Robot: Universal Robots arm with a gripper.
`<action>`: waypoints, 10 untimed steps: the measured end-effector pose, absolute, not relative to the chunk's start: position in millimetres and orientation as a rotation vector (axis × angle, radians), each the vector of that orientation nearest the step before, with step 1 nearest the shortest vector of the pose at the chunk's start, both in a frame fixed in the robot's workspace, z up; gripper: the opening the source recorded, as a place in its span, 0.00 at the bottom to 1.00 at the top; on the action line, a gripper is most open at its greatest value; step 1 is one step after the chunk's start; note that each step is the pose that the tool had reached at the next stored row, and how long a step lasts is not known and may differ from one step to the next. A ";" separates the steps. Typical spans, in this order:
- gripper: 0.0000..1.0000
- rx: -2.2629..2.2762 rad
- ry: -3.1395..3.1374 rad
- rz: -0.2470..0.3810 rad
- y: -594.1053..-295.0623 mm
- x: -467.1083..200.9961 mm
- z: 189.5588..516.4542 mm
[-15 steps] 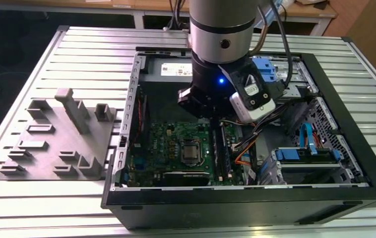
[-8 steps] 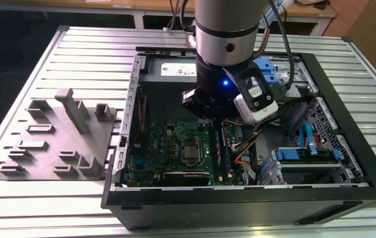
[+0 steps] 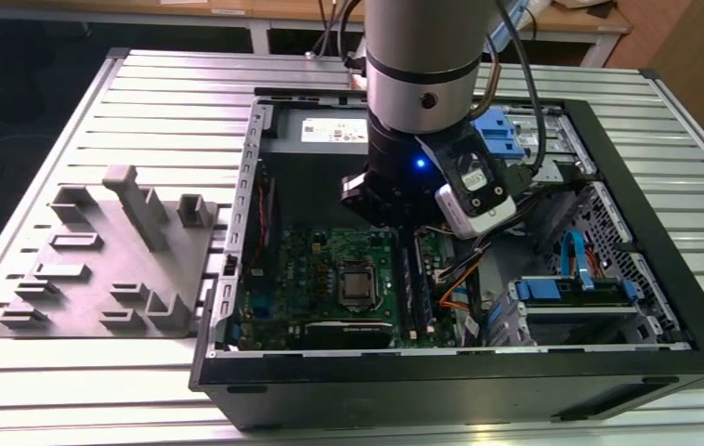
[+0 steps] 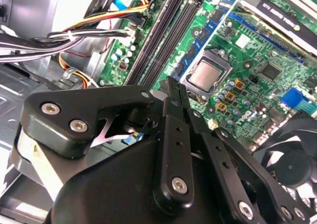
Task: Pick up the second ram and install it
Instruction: 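Insert the second ram into the second slot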
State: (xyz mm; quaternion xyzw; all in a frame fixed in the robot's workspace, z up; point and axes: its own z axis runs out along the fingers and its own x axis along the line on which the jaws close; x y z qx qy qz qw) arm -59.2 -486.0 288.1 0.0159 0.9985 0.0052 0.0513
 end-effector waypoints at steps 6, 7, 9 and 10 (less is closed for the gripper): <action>0.09 0.049 3.042 0.016 -485.9 -59.3 288.1; 0.09 0.049 3.047 0.016 -485.9 -59.2 288.0; 0.09 0.049 3.062 0.015 -486.0 -59.2 287.8; 0.09 0.049 3.064 0.015 -486.0 -59.3 287.8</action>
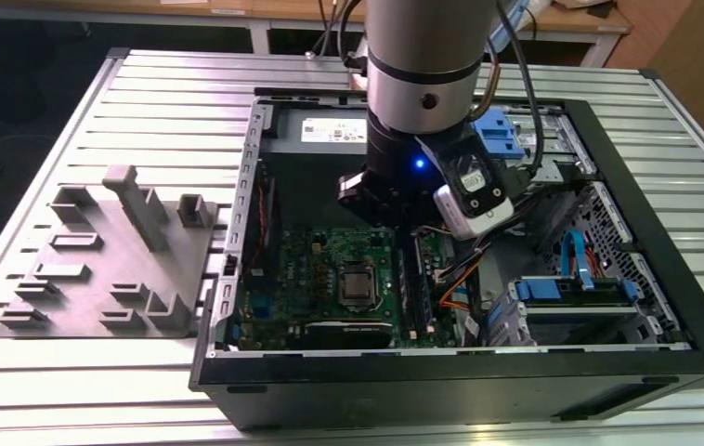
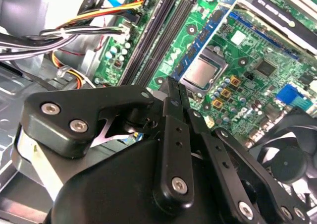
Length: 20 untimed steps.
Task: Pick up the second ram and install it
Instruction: 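Insert the second ram into the second slot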
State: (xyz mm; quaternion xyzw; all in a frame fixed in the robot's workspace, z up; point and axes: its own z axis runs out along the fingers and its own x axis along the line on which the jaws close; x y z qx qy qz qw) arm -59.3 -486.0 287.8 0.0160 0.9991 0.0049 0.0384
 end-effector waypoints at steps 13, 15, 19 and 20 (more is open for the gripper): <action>0.09 -0.001 3.066 0.017 -486.0 -52.1 277.6; 0.09 -0.012 3.066 0.018 -486.0 -51.6 274.4; 0.09 -0.032 3.066 0.020 -486.0 -50.8 269.0; 0.09 -0.034 3.066 0.020 -485.9 -50.8 268.1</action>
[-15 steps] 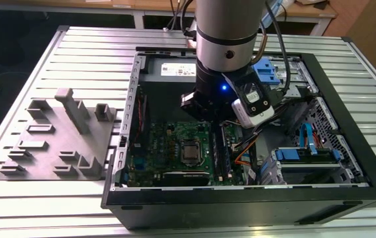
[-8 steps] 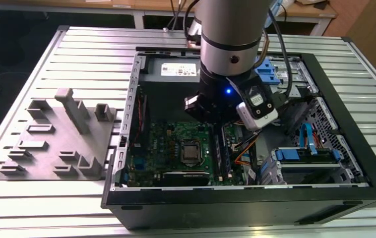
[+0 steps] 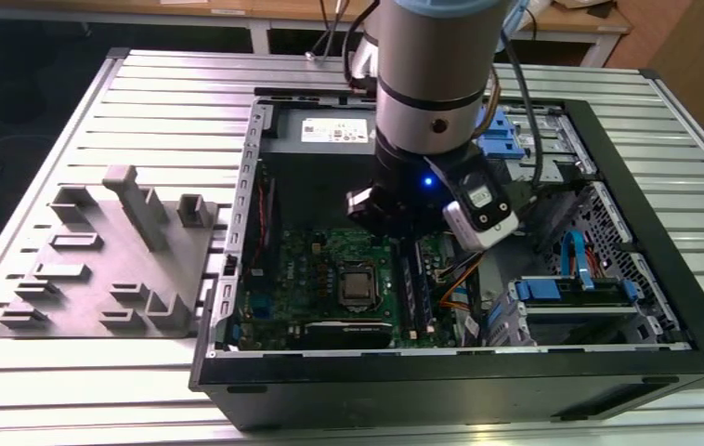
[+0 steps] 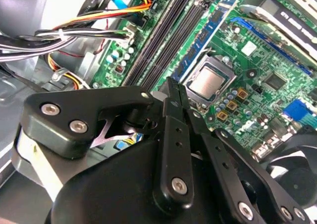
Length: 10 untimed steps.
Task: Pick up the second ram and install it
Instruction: 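Insert the second ram into the second slot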
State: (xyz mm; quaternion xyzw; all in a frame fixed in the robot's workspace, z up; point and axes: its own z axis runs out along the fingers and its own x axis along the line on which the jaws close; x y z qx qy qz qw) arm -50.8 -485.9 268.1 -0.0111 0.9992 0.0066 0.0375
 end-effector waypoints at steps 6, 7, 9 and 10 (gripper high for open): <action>0.09 0.010 3.066 0.019 -486.0 -50.6 261.1; 0.09 0.023 3.066 0.020 -486.0 -50.6 260.1; 0.09 0.028 3.066 0.027 -486.0 -50.7 258.1; 0.09 0.028 3.066 0.029 -486.0 -50.6 257.0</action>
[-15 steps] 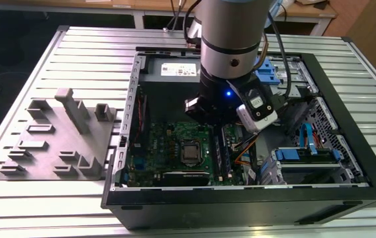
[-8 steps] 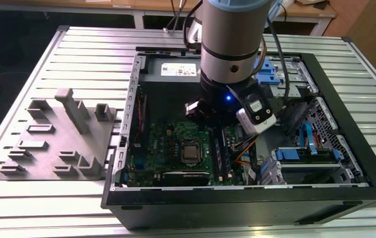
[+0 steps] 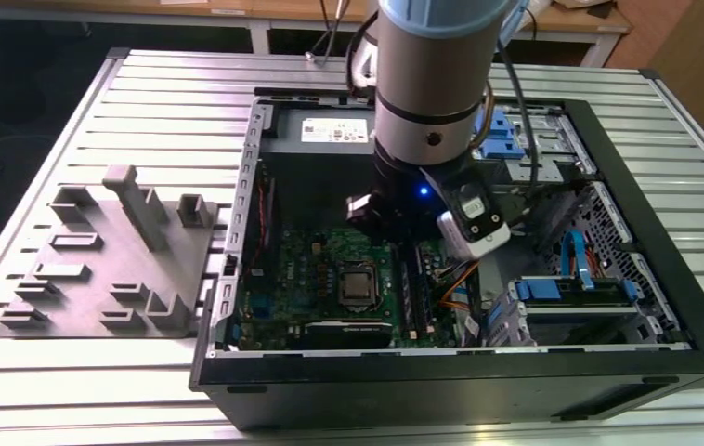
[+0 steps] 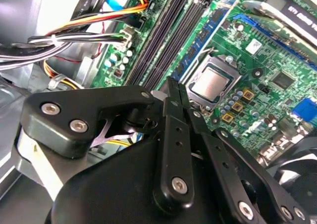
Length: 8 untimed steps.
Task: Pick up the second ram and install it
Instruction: 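Insert the second ram into the second slot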
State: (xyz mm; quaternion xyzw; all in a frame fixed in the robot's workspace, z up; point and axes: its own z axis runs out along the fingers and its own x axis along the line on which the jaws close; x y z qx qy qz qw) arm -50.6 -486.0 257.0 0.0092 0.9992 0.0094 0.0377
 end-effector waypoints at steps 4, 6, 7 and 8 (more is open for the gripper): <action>0.09 0.025 3.066 0.033 -486.0 -48.6 253.4; 0.09 0.025 3.066 0.038 -486.0 -46.2 252.5; 0.09 0.025 3.066 0.050 -486.0 -41.5 251.0; 0.09 0.025 3.066 0.053 -485.9 -39.6 250.3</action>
